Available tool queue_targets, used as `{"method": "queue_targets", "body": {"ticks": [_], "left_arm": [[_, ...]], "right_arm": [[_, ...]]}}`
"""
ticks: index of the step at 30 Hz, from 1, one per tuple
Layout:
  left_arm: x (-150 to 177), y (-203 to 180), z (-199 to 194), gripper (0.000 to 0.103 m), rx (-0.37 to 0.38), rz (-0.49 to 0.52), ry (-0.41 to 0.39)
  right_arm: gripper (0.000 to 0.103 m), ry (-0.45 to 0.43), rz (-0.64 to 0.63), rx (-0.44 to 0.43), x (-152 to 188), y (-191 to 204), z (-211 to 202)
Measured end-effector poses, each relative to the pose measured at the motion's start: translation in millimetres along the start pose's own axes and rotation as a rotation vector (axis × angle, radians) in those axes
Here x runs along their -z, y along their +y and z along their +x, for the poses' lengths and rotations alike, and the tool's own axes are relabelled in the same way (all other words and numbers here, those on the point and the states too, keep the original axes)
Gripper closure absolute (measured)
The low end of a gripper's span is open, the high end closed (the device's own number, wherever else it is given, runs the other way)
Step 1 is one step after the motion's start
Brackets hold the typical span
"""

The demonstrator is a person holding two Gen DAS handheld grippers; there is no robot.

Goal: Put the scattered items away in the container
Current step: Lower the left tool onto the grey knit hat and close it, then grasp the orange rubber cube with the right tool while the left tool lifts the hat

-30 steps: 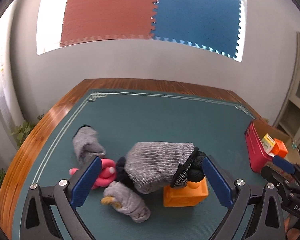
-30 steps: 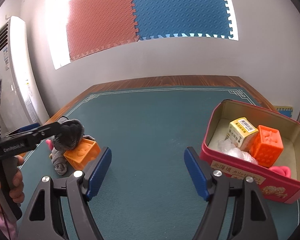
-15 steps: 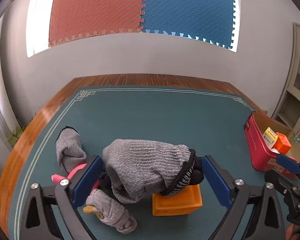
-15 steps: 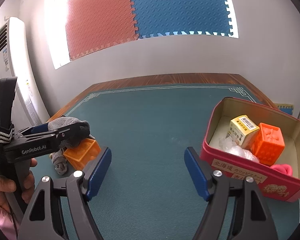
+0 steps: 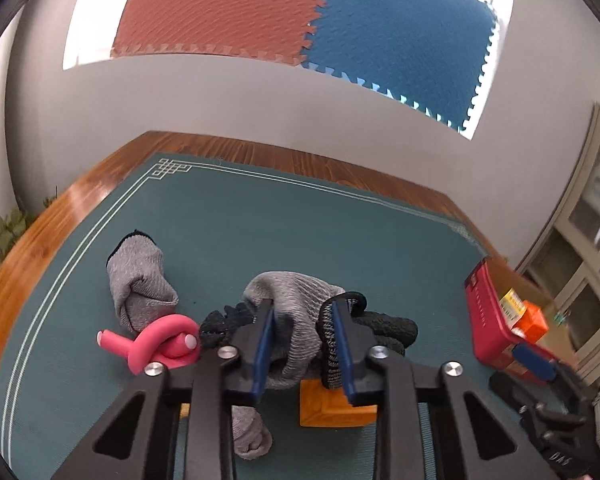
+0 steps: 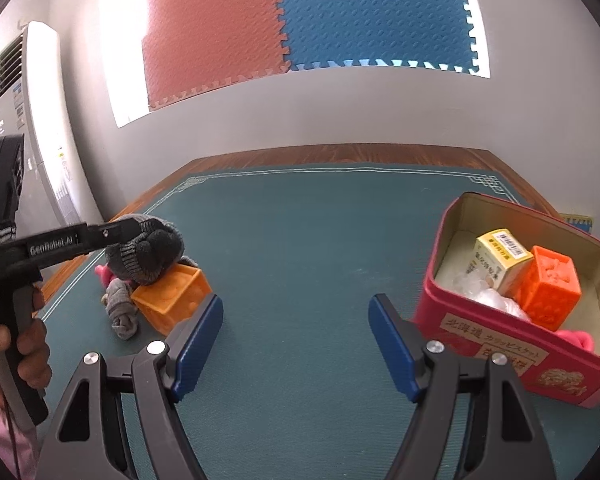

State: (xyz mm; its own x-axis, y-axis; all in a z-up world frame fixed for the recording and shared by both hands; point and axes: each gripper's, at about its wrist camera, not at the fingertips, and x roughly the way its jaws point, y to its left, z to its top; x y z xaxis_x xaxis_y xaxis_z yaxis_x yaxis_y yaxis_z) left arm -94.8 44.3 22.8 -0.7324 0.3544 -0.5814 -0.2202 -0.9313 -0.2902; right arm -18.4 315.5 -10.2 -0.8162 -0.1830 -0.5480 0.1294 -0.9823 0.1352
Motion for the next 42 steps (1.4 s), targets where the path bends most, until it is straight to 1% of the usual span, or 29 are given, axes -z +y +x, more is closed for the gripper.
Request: {"method": "queue_targets", "body": {"ticks": [3, 5, 7, 9, 14, 18, 21, 25, 29, 30, 31, 32, 33, 34, 35, 37, 39, 41, 42], "left_arm": [[-3, 7, -8, 0.077, 0.014, -0.035, -0.019], [-5, 12, -17, 0.088, 0.027, -0.055, -0.042], [-8, 19, -25, 0.088, 0.05, -0.081, -0.062], [-10, 23, -30, 0.088, 0.06, -0.094, -0.073], [-11, 30, -33, 0.089, 0.084, -0.12, -0.075], [-13, 34, -37, 0.089, 0.09, -0.123, -0.082], [-14, 36, -38, 0.088, 0.067, -0.115, -0.081], [-15, 50, -36, 0.088, 0.035, -0.139, -0.046], [-15, 67, -35, 0.088, 0.008, -0.161, -0.003], [-15, 72, -37, 0.086, 0.003, -0.165, 0.0], [-15, 75, -39, 0.08, 0.003, -0.165, 0.002], [-15, 78, -41, 0.067, 0.005, -0.164, 0.003], [-15, 80, -44, 0.056, 0.005, -0.165, -0.005], [-14, 83, -49, 0.031, 0.003, -0.167, -0.021], [-14, 85, -53, 0.02, 0.0, -0.169, -0.036], [-13, 88, -57, 0.02, 0.021, -0.163, -0.043], [-12, 90, -61, 0.017, 0.051, -0.154, -0.042], [-10, 91, -62, 0.005, 0.074, -0.144, -0.036], [-7, 91, -59, 0.004, 0.078, -0.14, -0.024]], "right_arm": [[0.024, 0.007, -0.003, -0.038, 3, 4, 2], [0.024, 0.009, -0.005, -0.071, 4, 9, 3], [0.024, 0.023, -0.009, -0.106, 4, 16, 7], [0.021, 0.05, -0.012, -0.145, 4, 24, 15], [0.021, 0.15, -0.052, -0.207, 5, 59, 45], [0.019, 0.172, -0.081, -0.199, 2, 82, 59], [0.018, 0.193, -0.094, -0.162, -2, 95, 73], [0.018, 0.201, -0.115, -0.122, -4, 106, 84], [0.018, 0.201, -0.128, -0.06, -6, 109, 90], [0.02, 0.205, -0.125, -0.051, -6, 107, 91], [0.025, 0.212, -0.116, -0.056, -7, 103, 93], [0.034, 0.219, -0.105, -0.062, -7, 99, 96], [0.034, 0.217, -0.09, -0.074, -7, 96, 94], [0.035, 0.212, -0.079, -0.067, -8, 92, 92], [0.035, 0.206, -0.074, -0.052, -8, 91, 90], [0.035, 0.201, -0.048, -0.052, -8, 82, 85], [0.035, 0.193, -0.022, -0.042, -9, 73, 79], [0.035, 0.175, -0.001, -0.022, -13, 63, 73], [0.035, 0.167, 0.01, -0.015, -14, 58, 70]]}}
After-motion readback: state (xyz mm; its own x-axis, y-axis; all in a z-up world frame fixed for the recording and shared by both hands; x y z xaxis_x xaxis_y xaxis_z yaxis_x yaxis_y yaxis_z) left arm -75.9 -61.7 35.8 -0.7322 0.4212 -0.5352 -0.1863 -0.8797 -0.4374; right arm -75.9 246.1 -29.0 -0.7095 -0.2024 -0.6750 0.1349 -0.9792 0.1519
